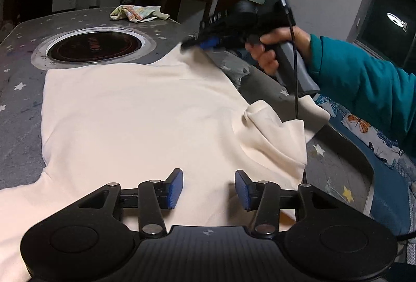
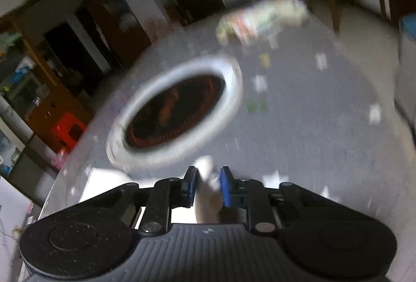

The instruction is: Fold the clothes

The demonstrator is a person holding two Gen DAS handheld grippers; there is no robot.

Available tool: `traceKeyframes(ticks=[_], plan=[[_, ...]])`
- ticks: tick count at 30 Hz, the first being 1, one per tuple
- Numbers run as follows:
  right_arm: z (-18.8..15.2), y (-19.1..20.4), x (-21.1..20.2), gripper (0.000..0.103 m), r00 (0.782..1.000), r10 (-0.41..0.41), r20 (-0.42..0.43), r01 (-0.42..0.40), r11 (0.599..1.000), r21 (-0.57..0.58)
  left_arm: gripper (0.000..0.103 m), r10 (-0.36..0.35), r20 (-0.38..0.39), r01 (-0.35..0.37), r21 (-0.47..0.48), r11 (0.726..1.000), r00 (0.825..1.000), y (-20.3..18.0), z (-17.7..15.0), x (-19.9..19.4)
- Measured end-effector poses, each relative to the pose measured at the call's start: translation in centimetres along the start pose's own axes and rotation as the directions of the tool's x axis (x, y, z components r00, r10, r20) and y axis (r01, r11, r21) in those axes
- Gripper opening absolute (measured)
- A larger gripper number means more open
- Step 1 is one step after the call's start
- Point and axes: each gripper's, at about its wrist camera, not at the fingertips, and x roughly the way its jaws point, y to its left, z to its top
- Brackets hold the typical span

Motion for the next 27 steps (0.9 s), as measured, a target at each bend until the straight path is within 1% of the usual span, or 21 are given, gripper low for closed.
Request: traceKeyframes(ticks=[3, 5, 6, 8, 11, 12, 15, 16, 18, 20, 22, 25, 27], plan=[[0.5, 0.9, -1.8, 0.018, 0.991, -0.03, 0.131, 0.039, 0.997, -0.067, 0.049, -0.004, 0.0, 0.004, -0.007, 1.0, 1.0, 0.2, 0.0, 0.1], [0.8, 1.3, -1.2, 0.019, 0.989, -0.119, 0.082, 0.128, 0.987, -0.103, 0.049, -0.004, -0.003, 0.004, -0.013, 1.0, 1.0, 0.3, 0.2, 0.1], [0.7, 1.3, -1.0, 0.019, 0.99, -0.128, 0.058, 0.134, 0.984, -0.116, 0.049, -0.004, -0.002, 0.004, -0.018, 1.0, 1.0, 0.4, 0.3, 0.2], [0.2, 1.6, -0.7, 0.02, 0.996, -0.089, 0.018, 0.091, 0.987, -0.133, 0.049, -0.004, -0.001, 0.004, -0.033, 0.999, 1.0, 0.6, 0.4, 0.1], [-0.7, 2.6, -0.5, 0.026, 0.998, -0.054, -0.013, 0.051, 0.98, -0.195, 0.051, 0.018, 0.007, -0.018, -0.07, 0.997, 1.0, 1.5, 0.5, -0.4], [-0.9, 3.1, -0.1, 0.029, 0.998, -0.051, -0.029, 0.044, 0.976, -0.213, 0.051, 0.028, 0.014, -0.026, -0.086, 0.996, 1.0, 1.9, 0.4, -0.7], [-1.6, 3.8, 0.9, 0.033, 0.995, -0.066, -0.078, 0.044, 0.967, -0.252, 0.053, 0.061, 0.033, -0.056, -0.145, 0.988, 0.998, 3.4, 0.4, -1.6], [-1.9, 3.9, 1.5, 0.034, 0.992, -0.089, -0.087, 0.062, 0.96, -0.272, 0.053, 0.073, 0.035, -0.066, -0.174, 0.983, 0.997, 4.1, 0.2, -1.8], [-2.4, 4.0, 2.6, 0.035, 0.985, -0.137, -0.101, 0.099, 0.944, -0.314, 0.053, 0.09, 0.039, -0.079, -0.233, 0.969, 0.995, 5.4, -0.1, -2.3], [-2.7, 4.1, 3.1, 0.035, 0.982, -0.163, -0.097, 0.123, 0.936, -0.331, 0.054, 0.101, 0.051, -0.083, -0.278, 0.957, 0.994, 6.5, -0.5, -2.9], [-2.6, 4.2, 3.5, 0.035, 0.98, -0.181, -0.086, 0.141, 0.928, -0.344, 0.053, 0.128, 0.054, -0.106, -0.299, 0.948, 0.99, 7.1, -0.6, -3.5], [-2.2, 4.2, 3.8, 0.035, 0.976, -0.199, -0.082, 0.161, 0.927, -0.338, 0.053, 0.136, 0.049, -0.113, -0.321, 0.94, 0.989, 7.6, -0.3, -4.1], [-1.9, 4.2, 3.4, 0.035, 0.979, -0.192, -0.074, 0.158, 0.932, -0.327, 0.053, 0.133, 0.066, -0.106, -0.309, 0.945, 0.989, 7.3, 0.4, -4.3]])
